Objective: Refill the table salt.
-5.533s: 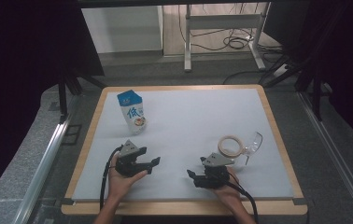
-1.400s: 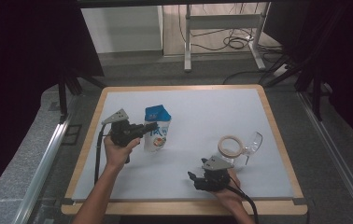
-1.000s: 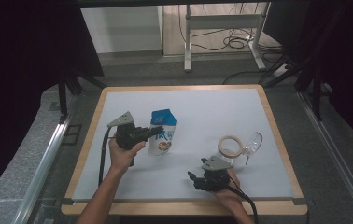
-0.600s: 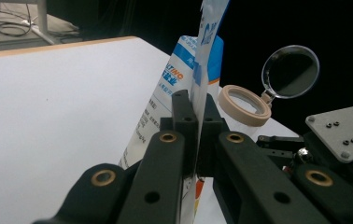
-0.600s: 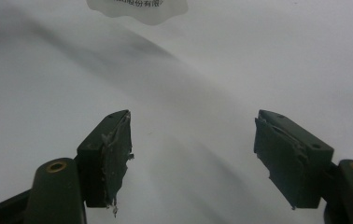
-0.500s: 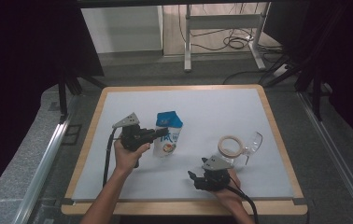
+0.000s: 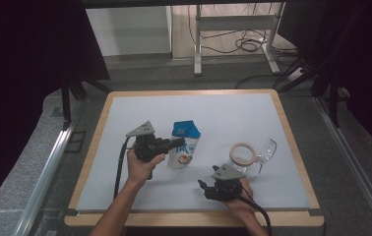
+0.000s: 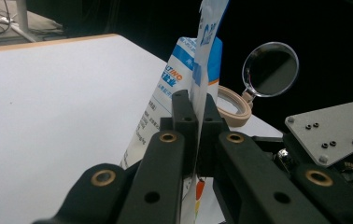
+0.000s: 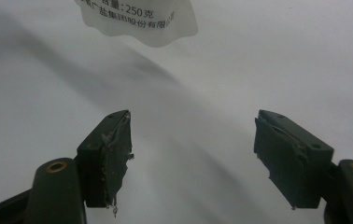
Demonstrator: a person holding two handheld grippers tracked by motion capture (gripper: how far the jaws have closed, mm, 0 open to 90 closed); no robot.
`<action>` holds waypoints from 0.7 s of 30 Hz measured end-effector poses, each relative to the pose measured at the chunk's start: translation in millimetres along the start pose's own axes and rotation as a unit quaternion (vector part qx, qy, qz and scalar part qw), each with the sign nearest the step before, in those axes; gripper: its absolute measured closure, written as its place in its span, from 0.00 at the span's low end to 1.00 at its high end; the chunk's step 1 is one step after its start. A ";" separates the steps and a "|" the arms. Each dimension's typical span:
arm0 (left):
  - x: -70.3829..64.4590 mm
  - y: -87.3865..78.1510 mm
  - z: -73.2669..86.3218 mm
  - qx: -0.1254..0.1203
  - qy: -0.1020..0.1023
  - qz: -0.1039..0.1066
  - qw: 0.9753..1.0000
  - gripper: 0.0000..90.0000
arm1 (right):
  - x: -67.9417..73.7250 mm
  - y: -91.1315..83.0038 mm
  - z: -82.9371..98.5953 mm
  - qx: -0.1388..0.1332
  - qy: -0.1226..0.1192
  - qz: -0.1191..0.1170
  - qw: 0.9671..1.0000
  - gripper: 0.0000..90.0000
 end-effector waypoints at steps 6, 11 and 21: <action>-0.3 5.5 3.3 0.005 -0.006 -0.004 1.000 1.00 | -1.2 -0.3 -0.2 0.000 0.001 0.001 1.000 0.32; -3.2 8.6 4.6 0.006 -0.005 -0.002 1.000 1.00 | -0.8 0.1 0.0 0.000 -0.001 0.003 1.000 0.32; -12.1 15.1 3.9 0.007 -0.003 0.009 1.000 1.00 | -0.7 1.8 -0.3 -0.001 -0.003 0.006 1.000 0.32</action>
Point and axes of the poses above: each handheld gripper's, and its own axes: y roughly forward along the jaws, z roughly out of its underside, x roughly to its left, the point moved 9 cm from there along y, roughly forward along the jaws, and after that the axes turned 1 degree about y, right-handed, at the moved point
